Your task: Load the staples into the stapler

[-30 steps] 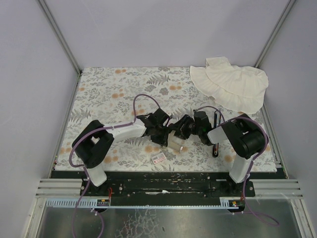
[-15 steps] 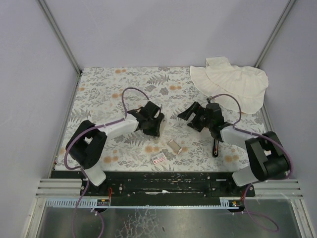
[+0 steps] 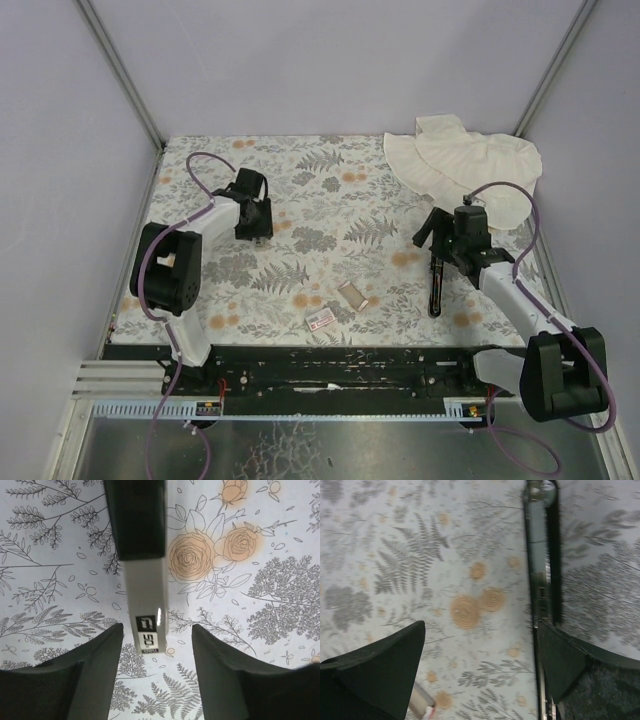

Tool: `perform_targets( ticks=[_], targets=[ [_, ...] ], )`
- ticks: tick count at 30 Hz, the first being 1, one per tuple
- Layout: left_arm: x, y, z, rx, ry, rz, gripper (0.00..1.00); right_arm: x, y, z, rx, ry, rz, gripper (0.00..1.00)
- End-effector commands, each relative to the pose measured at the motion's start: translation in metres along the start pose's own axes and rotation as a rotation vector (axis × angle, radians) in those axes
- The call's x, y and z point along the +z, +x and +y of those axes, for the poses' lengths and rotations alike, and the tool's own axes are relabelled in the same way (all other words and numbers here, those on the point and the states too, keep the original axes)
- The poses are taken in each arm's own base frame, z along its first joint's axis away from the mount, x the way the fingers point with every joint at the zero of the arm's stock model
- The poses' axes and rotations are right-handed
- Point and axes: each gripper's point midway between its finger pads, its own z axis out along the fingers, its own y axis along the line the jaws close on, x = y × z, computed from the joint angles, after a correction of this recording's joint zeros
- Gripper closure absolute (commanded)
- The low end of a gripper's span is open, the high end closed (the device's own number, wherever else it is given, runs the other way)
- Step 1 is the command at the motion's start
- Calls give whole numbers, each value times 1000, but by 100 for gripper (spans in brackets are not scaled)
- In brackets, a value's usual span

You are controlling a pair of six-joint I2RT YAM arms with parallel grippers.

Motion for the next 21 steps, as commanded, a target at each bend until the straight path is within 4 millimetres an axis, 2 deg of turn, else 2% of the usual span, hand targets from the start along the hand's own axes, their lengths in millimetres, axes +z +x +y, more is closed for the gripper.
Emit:
perform_targets(
  ticks=[1,3,6,11,15,21],
  targets=[
    [-14,-15,0,31,-6,-45,34,-6,-10,-37,-95,179,-10,1],
    [-19,-16,0,25,0,-62,25,-2,-10,-42,-102,201,-3,1],
    [-27,-18,-4,15,28,-90,20,8,-12,-45,-122,218,6,1],
    [-47,-21,-12,5,85,-149,18,29,-16,-49,-163,255,47,0],
    [-66,-19,-12,11,107,-205,17,47,-15,-45,-217,230,90,4],
    [-80,-11,-7,15,109,-235,16,66,-15,-40,-306,194,149,5]
  ],
)
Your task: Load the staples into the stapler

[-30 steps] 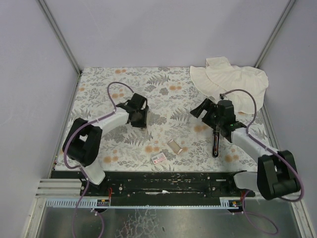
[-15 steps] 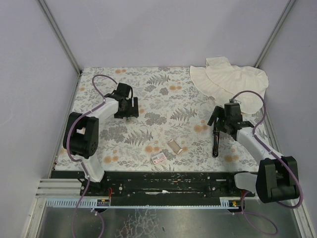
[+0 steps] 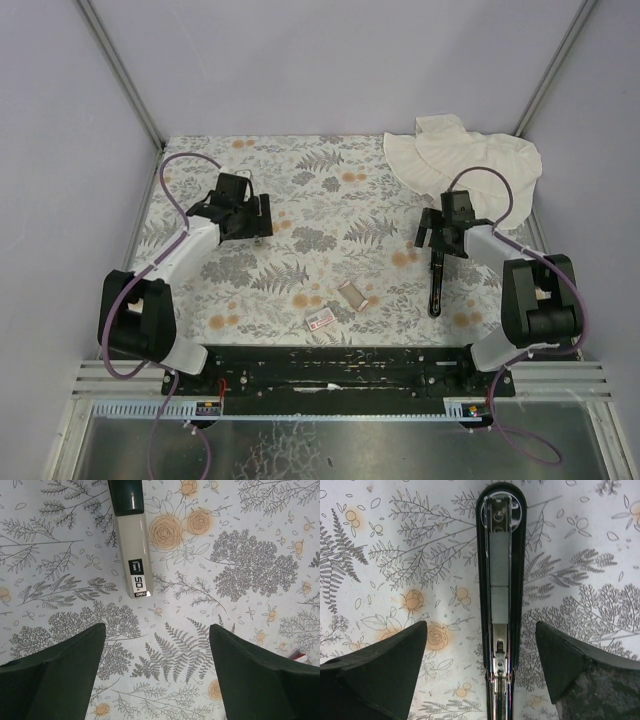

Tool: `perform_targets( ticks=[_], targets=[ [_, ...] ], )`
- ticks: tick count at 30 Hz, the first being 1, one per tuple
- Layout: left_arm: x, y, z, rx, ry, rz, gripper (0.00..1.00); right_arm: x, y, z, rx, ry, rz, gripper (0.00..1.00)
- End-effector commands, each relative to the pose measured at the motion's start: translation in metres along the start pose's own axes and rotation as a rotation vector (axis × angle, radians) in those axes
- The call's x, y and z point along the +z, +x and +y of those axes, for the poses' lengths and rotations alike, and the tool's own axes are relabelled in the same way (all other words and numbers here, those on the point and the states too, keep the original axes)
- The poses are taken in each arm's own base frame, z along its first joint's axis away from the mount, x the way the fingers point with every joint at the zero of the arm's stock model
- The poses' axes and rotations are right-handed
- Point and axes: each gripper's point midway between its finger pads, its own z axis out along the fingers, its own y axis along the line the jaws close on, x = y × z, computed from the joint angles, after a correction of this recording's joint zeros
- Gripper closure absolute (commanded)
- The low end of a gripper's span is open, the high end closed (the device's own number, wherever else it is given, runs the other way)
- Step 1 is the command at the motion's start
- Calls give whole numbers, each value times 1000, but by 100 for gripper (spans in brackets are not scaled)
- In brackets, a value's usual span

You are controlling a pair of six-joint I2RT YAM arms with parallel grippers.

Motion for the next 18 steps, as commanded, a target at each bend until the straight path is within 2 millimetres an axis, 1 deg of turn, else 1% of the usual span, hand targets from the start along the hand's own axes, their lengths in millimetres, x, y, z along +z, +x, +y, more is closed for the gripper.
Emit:
perform_targets(
  ticks=[1,3,5,7,8,9,12,14,16,18],
  targets=[
    [-7,-5,-4,7,27,-57,16,6,-27,11,-92,-47,-42,5],
    [-8,-3,-3,9,25,-59,16,12,-25,16,-125,-75,-22,6],
    [-9,-3,-2,10,24,-60,16,16,-24,26,-150,-128,-4,7],
    [-9,-3,-2,11,25,-63,16,14,-23,40,-167,-211,-2,8],
    [-9,-4,-2,12,24,-66,16,19,-16,46,-174,-249,25,9],
    [-9,-4,-2,13,25,-66,16,18,-14,54,-178,-296,33,10],
    [-9,-3,-2,13,25,-68,16,9,-4,79,-225,-418,46,14],
    [-9,-3,-3,14,34,-69,16,1,6,98,-275,-496,65,16],
    [-10,-2,-7,14,56,-69,16,-8,21,120,-340,-578,95,17],
    [-11,-2,-14,17,93,-73,16,-18,41,145,-412,-664,139,17]
  ],
)
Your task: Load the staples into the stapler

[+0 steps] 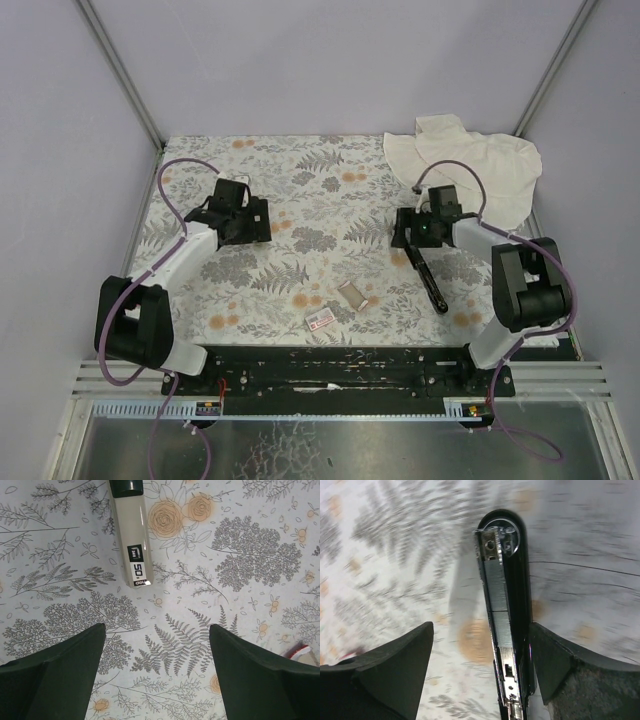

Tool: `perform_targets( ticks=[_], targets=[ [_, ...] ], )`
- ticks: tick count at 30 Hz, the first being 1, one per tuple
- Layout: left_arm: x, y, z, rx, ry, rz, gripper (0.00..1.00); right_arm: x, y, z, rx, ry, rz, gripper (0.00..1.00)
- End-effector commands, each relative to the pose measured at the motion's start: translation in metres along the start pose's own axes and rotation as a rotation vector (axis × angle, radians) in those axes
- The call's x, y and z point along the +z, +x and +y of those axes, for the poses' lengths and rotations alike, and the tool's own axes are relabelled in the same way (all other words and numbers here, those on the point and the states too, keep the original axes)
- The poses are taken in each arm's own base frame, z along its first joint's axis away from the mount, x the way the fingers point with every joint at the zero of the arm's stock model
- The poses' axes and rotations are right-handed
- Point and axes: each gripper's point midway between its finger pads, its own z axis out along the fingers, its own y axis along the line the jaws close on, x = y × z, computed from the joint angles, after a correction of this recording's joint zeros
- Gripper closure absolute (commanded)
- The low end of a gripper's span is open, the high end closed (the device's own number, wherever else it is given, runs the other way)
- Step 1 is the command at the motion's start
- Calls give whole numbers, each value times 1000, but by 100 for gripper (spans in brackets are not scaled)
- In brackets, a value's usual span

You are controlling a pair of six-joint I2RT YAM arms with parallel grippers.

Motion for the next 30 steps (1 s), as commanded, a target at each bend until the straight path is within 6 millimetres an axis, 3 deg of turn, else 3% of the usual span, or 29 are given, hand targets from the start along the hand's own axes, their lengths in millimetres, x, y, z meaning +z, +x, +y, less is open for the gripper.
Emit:
perform_targets(
  ticks=[1,4,6,9,11,15,18,20,23,26,30],
  targets=[
    [-8,-16,-21,24,108,-82,16,5,20,86,-182,-305,83,17],
    [-11,-12,-36,72,153,-85,16,4,43,129,-262,-419,155,18],
    [-12,-7,-51,128,177,-80,16,-1,47,148,-294,-462,157,14],
    [-16,2,-75,195,238,-74,17,-14,32,159,-302,-465,101,8],
    [-21,6,-98,257,304,-81,17,-27,12,156,-302,-400,26,4],
    [-38,15,-155,397,467,-119,18,-53,-23,123,-169,-220,-85,1],
    [-50,21,-203,500,592,-164,19,-78,-39,69,87,-151,-153,1],
    [-56,29,-239,562,681,-185,18,-91,-39,38,212,-119,-193,1],
    [-49,44,-288,675,773,-208,18,-104,-28,4,328,-60,-233,1],
    [-33,73,-329,791,832,-165,17,-115,-18,-11,395,-26,-267,1],
    [-8,104,-361,904,863,-122,17,-127,-12,-23,426,28,-317,1]
  ],
)
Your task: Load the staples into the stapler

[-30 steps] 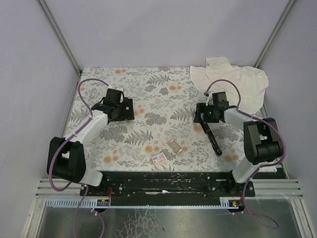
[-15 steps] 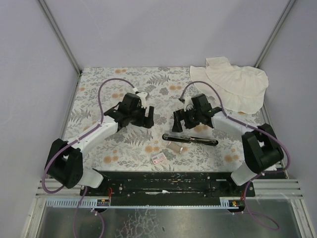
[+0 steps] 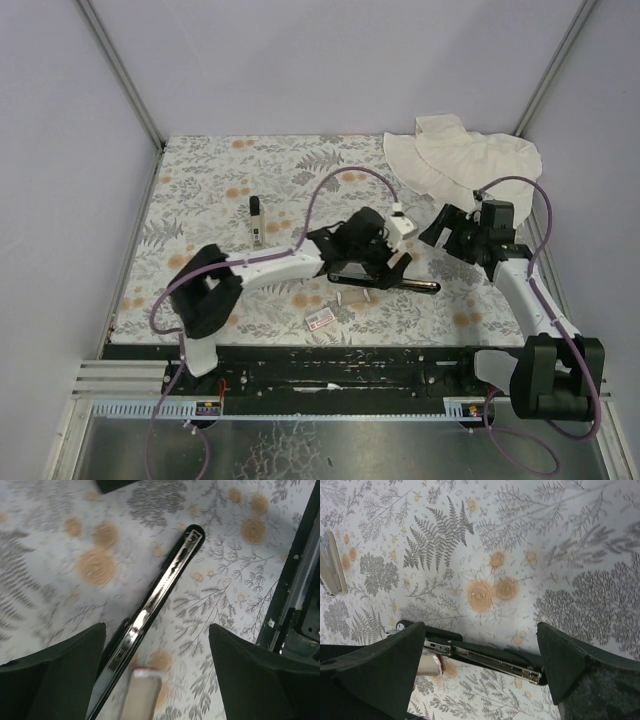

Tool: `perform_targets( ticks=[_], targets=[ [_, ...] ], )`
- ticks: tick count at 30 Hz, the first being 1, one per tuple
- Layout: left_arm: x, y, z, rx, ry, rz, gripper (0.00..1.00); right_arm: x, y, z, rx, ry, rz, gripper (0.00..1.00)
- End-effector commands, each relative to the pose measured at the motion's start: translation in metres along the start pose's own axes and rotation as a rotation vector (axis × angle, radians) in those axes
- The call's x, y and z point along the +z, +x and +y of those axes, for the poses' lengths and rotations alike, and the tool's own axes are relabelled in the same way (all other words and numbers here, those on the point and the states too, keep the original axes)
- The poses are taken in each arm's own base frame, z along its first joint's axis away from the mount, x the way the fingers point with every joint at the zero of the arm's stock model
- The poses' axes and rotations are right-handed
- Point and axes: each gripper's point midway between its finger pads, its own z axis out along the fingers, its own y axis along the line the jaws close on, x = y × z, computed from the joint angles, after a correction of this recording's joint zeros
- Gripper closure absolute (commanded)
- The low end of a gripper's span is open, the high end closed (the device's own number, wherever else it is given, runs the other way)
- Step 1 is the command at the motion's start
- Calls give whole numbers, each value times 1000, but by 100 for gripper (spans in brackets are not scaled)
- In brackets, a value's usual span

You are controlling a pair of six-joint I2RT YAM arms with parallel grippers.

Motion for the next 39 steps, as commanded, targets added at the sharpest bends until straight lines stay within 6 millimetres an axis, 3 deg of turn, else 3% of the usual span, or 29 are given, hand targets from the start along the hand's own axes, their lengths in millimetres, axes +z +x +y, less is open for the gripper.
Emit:
perform_targets(
  ticks=[1,7,12,17,21,28,33,39],
  targets=[
    [42,-7,-21,158,80,-14,17,-17,-8,-6,52,35,-71,1],
    [73,17,-13,205,80,46,16,-27,-9,-9,59,46,-99,1],
    [87,35,-1,228,49,84,10,-29,-5,-11,65,43,-102,1],
    [93,47,5,238,31,109,13,-26,-1,-12,73,39,-85,1],
    [93,58,12,238,0,134,25,-23,7,-16,79,39,-71,1],
    [89,64,21,244,-76,117,60,-26,11,-23,50,77,-64,1],
    [86,59,29,229,-133,82,76,-22,18,-17,53,27,-24,1],
    [77,53,33,176,-185,15,94,-8,46,0,96,-125,96,0]
  ],
)
